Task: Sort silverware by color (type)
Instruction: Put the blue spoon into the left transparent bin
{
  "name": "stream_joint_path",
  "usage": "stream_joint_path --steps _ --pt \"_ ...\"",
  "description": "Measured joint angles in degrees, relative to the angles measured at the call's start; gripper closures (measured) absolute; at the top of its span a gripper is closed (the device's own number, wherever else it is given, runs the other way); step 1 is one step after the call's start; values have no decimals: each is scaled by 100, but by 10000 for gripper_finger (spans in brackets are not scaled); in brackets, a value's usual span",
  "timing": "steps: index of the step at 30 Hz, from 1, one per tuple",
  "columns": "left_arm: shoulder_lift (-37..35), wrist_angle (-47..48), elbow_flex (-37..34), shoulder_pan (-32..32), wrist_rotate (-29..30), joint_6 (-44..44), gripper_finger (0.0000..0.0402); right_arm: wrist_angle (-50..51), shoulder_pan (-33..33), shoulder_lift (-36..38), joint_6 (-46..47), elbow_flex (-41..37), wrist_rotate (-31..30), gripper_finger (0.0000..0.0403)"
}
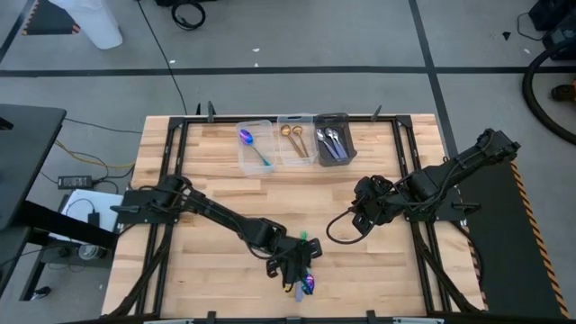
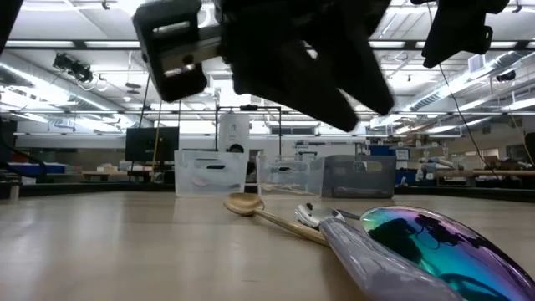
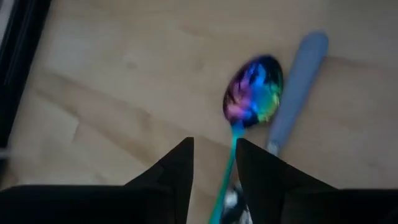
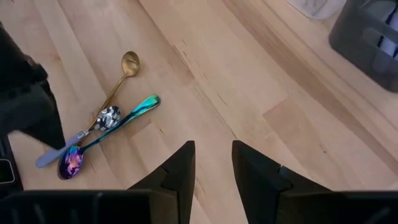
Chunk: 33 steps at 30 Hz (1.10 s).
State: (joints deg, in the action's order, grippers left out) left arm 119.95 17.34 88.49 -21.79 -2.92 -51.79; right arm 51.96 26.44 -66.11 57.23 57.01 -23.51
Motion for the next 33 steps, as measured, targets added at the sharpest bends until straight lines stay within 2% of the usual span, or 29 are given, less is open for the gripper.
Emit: stream_joint_path --steps 8,14,33 --pt "336 -126 0 150 -423 -1192 273 2 0 0 0 0 -21 286" --pt "413 -354 0 208 -455 -1197 274 -2 0 0 -38 0 -68 286" --pt "643 -280 6 368 -572 -1337 285 -7 0 0 -63 -2 -111 286"
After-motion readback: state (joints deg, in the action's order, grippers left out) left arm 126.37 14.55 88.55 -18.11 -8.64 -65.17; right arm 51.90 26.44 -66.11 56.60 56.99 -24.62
